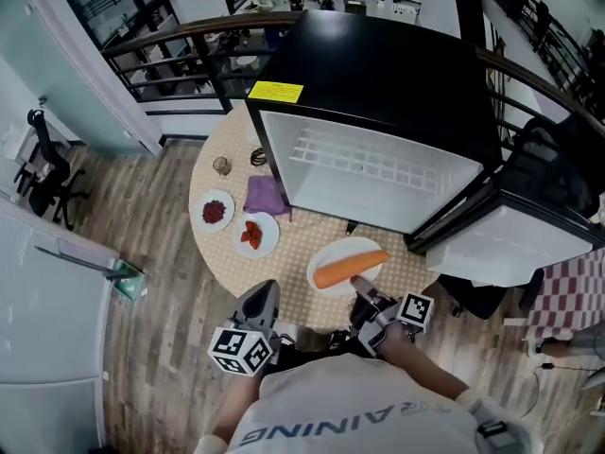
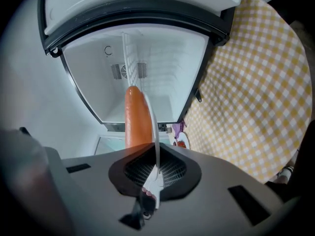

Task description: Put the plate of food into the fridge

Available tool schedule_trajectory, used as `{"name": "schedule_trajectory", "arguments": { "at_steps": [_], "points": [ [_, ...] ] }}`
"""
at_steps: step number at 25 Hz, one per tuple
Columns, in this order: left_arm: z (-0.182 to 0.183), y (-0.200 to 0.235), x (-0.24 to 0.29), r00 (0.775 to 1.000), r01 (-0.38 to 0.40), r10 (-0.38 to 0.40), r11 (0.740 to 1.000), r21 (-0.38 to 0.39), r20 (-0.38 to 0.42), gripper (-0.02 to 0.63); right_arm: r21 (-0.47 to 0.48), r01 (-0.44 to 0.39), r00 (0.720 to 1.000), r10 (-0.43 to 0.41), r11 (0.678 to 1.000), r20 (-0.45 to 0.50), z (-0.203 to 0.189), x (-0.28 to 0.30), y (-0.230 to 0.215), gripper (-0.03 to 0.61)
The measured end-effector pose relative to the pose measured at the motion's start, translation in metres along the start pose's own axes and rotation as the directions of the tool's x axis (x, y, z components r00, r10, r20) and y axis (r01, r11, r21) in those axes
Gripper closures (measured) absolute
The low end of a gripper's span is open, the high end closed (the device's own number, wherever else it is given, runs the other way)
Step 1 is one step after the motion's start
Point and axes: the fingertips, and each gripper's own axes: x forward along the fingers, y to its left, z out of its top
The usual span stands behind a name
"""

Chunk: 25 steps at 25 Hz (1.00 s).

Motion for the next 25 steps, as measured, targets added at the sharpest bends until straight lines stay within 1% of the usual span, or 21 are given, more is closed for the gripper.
{"name": "schedule_trajectory", "arguments": {
  "at_steps": [6,10,12,17,22,25],
  "points": [
    [0.005,0.001,0.03,0.992,0.122,-0.122,0.992,0.011,-0.041,0.606,0.022,0.015,0.991,-0.018,1.0,0.135,0.021,0.0,-0.001,0.545],
    [0.017,0.013,0.037,0.983,0.173,-0.171,0.984,0.032,-0.06,0.606,0.055,0.013,0.97,-0.026,0.998,0.24,0.031,0.003,0.0,0.545],
    [0.022,0.019,0.037,0.982,0.179,-0.177,0.983,0.032,-0.061,0.606,0.069,0.022,0.96,-0.04,0.997,0.276,0.036,0.004,-0.002,0.545],
    [0.023,0.03,0.037,0.981,0.183,-0.18,0.983,0.031,-0.071,0.606,0.076,0.064,0.941,-0.086,0.995,0.326,0.055,0.013,-0.011,0.545],
    [0.02,0.035,0.035,0.98,0.184,-0.181,0.983,0.027,-0.085,0.606,0.12,0.103,0.911,-0.142,0.987,0.388,0.079,0.024,-0.023,0.545],
    [0.016,0.039,0.033,0.981,0.174,-0.171,0.985,0.023,-0.096,0.606,0.139,0.111,0.894,-0.16,0.984,0.418,0.094,0.03,-0.03,0.545]
  ]
}}
